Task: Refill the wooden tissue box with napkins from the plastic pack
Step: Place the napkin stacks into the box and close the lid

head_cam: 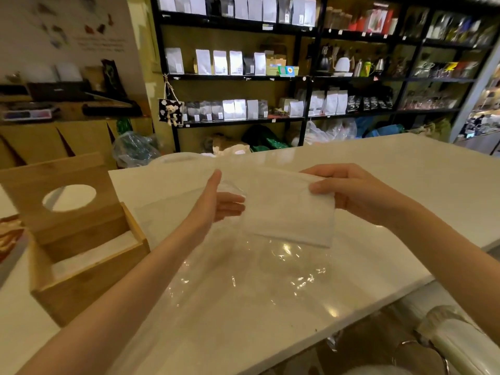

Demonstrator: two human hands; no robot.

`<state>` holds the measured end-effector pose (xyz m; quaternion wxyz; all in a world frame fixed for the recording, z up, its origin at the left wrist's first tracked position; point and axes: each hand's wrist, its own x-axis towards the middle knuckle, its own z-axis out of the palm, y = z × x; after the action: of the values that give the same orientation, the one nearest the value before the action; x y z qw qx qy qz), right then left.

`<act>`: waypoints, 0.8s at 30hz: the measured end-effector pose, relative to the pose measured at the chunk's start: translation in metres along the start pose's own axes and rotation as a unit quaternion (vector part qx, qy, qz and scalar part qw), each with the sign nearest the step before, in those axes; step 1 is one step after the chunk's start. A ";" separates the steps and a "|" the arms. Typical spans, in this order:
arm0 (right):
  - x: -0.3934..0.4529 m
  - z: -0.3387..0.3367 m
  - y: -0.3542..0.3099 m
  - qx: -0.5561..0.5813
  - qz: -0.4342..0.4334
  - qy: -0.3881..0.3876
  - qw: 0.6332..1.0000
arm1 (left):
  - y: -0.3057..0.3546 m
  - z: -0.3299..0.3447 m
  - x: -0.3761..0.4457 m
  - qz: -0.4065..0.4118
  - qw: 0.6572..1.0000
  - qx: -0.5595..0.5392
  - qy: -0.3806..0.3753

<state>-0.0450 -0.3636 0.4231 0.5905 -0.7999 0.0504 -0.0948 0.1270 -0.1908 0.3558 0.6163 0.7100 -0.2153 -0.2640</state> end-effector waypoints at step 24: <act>0.157 0.205 -0.029 0.095 0.140 -0.223 0.960 | 0.024 -0.185 -0.127 -0.061 0.974 -0.058 0.212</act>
<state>0.1506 -0.1934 0.4064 0.6675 -0.7257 0.0198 0.1655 0.1484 0.0264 0.4118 0.6708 0.7248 -0.0206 -0.1561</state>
